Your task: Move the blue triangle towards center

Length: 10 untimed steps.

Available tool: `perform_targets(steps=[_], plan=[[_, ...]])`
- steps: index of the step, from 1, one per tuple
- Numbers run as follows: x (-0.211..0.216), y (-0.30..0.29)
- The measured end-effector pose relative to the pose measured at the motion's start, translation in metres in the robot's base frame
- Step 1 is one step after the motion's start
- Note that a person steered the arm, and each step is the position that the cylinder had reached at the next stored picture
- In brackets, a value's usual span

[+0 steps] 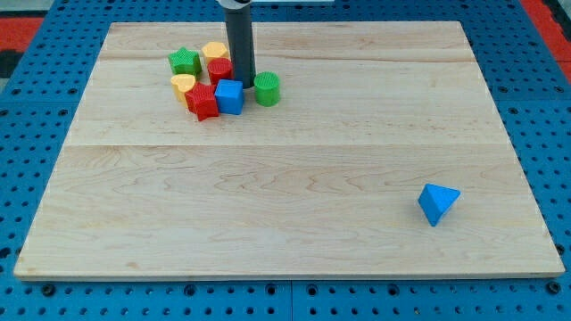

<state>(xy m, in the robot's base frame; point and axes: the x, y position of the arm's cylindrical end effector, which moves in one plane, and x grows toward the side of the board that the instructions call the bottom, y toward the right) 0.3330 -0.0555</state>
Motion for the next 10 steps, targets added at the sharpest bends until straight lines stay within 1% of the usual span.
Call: perform_targets(steps=[2,3,4,6,7,8,9,10], plan=[[0.008,0.057],[0.008,0.057],[0.01,0.041],[0.081,0.025],[0.084,-0.035],[0.101,-0.06],[0.16,-0.015],[0.223,0.081]])
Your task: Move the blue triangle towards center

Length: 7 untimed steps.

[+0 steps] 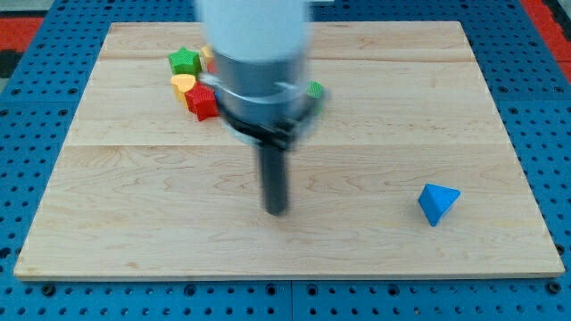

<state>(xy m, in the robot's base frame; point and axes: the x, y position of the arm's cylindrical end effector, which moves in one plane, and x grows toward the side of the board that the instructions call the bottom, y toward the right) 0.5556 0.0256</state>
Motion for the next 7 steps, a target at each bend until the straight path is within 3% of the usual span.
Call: perform_targets(steps=[1,2,4,5,6,7], plan=[[0.036,0.105],[0.02,0.156],[-0.048,0.118],[-0.06,0.121],[-0.06,0.167],[-0.07,0.171]])
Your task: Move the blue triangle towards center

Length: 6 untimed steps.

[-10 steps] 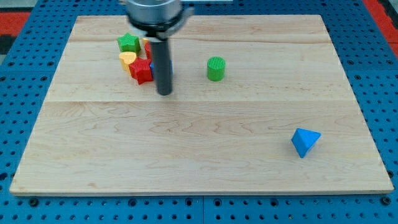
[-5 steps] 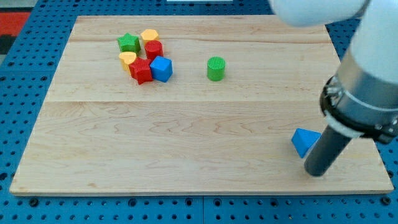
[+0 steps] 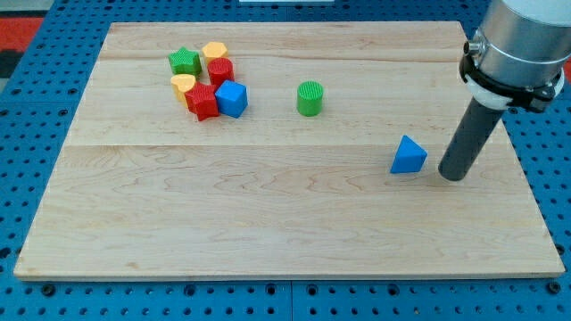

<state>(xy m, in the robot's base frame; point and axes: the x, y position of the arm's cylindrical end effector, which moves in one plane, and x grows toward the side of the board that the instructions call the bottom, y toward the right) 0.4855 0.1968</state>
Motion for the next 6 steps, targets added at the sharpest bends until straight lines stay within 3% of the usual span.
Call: perform_targets(steps=[6], plan=[[-0.043,-0.126]])
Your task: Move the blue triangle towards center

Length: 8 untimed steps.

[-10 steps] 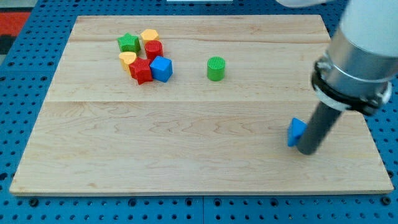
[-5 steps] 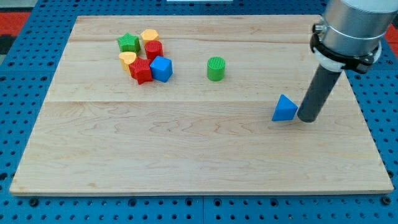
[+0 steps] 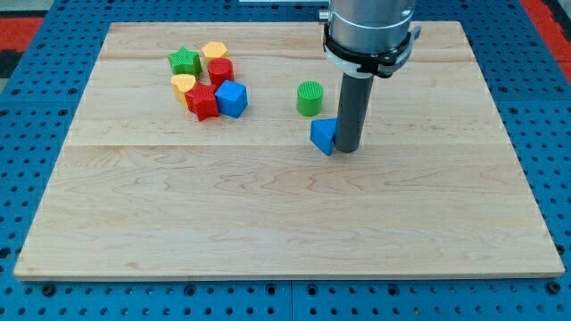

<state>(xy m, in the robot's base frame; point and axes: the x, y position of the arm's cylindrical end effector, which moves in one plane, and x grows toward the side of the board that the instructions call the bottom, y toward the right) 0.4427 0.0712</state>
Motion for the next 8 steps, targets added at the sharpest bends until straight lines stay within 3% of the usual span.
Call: perform_targets(steps=[3,7,8], plan=[[0.006,-0.028],[-0.029,-0.034],[0.001,-0.049]])
